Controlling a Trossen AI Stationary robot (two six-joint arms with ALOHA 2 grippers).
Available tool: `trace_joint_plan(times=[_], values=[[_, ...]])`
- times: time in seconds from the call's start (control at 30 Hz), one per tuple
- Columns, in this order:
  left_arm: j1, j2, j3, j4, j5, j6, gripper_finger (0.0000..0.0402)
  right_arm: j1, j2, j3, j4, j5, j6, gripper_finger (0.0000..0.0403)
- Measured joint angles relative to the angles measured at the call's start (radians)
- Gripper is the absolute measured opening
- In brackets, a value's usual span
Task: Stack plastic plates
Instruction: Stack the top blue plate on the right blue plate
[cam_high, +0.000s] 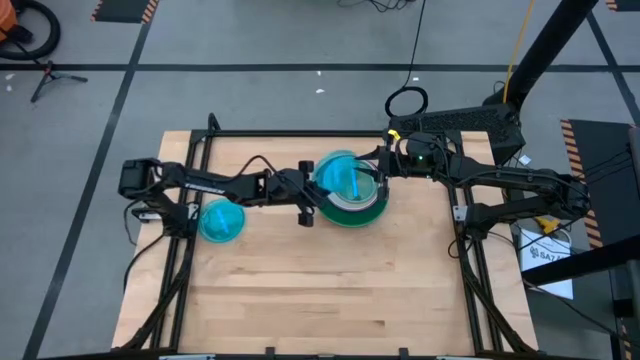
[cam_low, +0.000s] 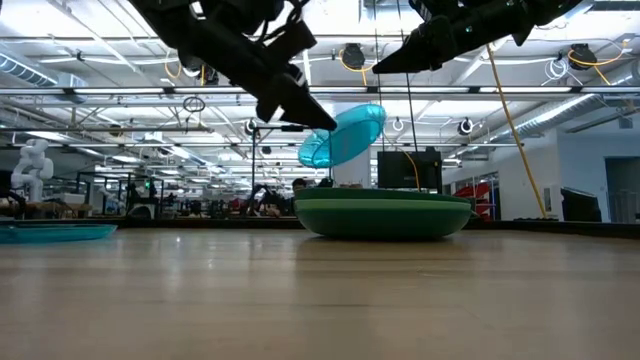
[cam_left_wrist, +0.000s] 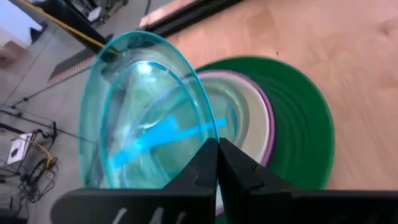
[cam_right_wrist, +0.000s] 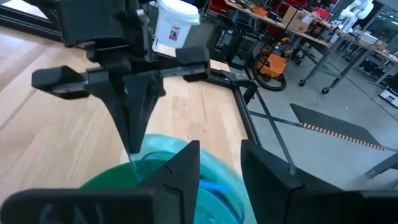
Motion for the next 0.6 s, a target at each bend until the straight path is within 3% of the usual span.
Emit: trace_joint_plan(times=[0.6], values=[[0.013,0.102,0.0,0.141,0.064,-0.053,0.002,0.0,0.0,0.0,0.0,0.0,0.002,0.0112]])
